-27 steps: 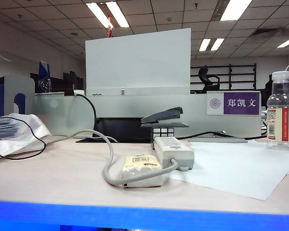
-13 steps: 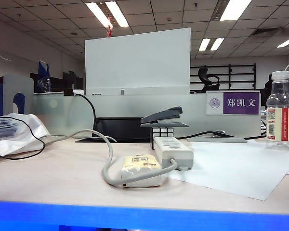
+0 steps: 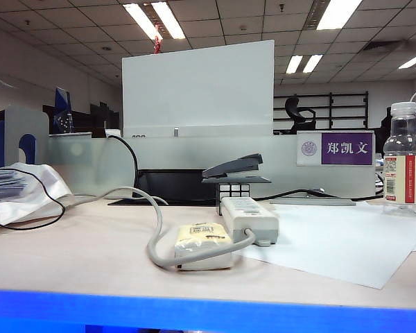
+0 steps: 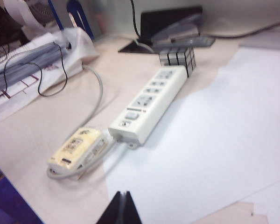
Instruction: Press the button on the power strip.
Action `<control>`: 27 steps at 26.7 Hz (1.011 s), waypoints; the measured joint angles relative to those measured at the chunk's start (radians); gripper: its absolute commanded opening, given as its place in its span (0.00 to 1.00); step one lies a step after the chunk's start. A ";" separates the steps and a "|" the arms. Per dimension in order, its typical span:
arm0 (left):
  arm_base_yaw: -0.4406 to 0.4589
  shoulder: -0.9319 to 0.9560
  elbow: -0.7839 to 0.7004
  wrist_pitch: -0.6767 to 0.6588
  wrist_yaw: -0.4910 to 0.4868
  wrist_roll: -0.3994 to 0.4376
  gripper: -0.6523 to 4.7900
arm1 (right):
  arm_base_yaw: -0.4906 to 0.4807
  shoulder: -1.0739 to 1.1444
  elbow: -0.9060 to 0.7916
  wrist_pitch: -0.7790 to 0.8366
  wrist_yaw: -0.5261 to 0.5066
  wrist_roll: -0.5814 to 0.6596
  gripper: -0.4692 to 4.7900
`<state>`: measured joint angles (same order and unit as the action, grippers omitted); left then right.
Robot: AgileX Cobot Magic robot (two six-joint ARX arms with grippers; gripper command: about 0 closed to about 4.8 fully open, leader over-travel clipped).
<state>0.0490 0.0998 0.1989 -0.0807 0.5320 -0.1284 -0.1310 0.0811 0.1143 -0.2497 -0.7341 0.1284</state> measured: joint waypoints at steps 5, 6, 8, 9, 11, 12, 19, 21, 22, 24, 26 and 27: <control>0.000 0.173 0.166 -0.005 0.071 0.020 0.11 | 0.000 0.017 0.000 0.015 -0.008 -0.006 0.10; 0.000 0.216 0.203 -0.018 0.080 0.024 0.11 | 0.000 0.018 0.000 0.020 -0.014 -0.006 0.10; 0.000 0.315 0.288 -0.059 0.109 0.047 0.11 | 0.000 0.018 0.000 0.021 -0.023 -0.002 0.10; 0.000 0.376 0.337 -0.080 0.132 0.067 0.11 | 0.000 0.018 0.000 0.021 -0.028 0.001 0.10; -0.001 0.475 0.405 -0.101 0.169 0.104 0.11 | 0.000 0.018 0.000 0.023 -0.053 0.010 0.10; -0.001 0.525 0.430 -0.120 0.180 0.117 0.11 | 0.000 0.019 0.003 0.023 -0.065 0.014 0.10; -0.116 0.890 0.597 -0.224 0.195 0.224 0.11 | 0.000 0.018 0.035 0.126 -0.102 0.055 0.10; -0.188 0.990 0.644 -0.257 0.180 0.255 0.11 | 0.000 0.018 0.035 0.175 -0.112 0.072 0.10; -0.228 1.037 0.671 -0.266 0.161 0.263 0.11 | 0.000 0.018 0.036 0.202 -0.116 0.085 0.10; -0.321 1.136 0.737 -0.285 0.106 0.276 0.11 | 0.000 0.018 0.036 0.227 -0.121 0.098 0.10; -0.402 1.222 0.800 -0.319 0.055 0.315 0.11 | 0.001 0.018 0.036 0.230 -0.122 0.104 0.10; -0.435 1.256 0.830 -0.345 0.033 0.330 0.11 | 0.001 0.018 0.036 0.229 -0.122 0.107 0.10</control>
<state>-0.3862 1.3556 1.0286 -0.4255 0.5652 0.2012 -0.1303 0.0994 0.1501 -0.0204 -0.8562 0.2352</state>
